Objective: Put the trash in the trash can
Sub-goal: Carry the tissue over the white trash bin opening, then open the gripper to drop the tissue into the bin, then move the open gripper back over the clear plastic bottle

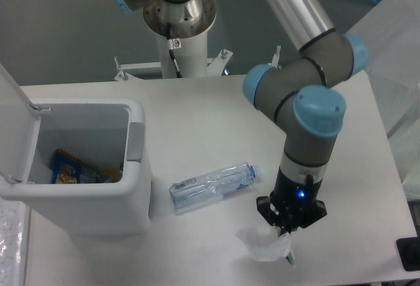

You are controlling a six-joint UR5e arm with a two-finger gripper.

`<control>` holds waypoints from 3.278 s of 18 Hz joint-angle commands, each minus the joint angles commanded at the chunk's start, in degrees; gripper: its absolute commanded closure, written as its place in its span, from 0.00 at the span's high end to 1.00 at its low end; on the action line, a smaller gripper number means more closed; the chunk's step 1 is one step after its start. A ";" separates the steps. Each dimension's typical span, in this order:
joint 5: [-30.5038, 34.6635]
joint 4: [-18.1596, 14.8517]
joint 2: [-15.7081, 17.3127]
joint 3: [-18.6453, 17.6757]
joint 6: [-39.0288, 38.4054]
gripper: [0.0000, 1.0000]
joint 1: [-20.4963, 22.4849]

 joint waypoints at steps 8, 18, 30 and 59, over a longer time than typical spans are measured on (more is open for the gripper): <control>-2.11 0.00 9.31 -0.26 -4.92 0.14 -5.09; -8.62 -0.17 17.32 -1.75 -5.98 0.15 -11.33; -8.45 0.00 27.87 -21.35 -9.50 0.88 -14.59; -6.16 0.00 1.16 -3.43 14.06 1.00 0.70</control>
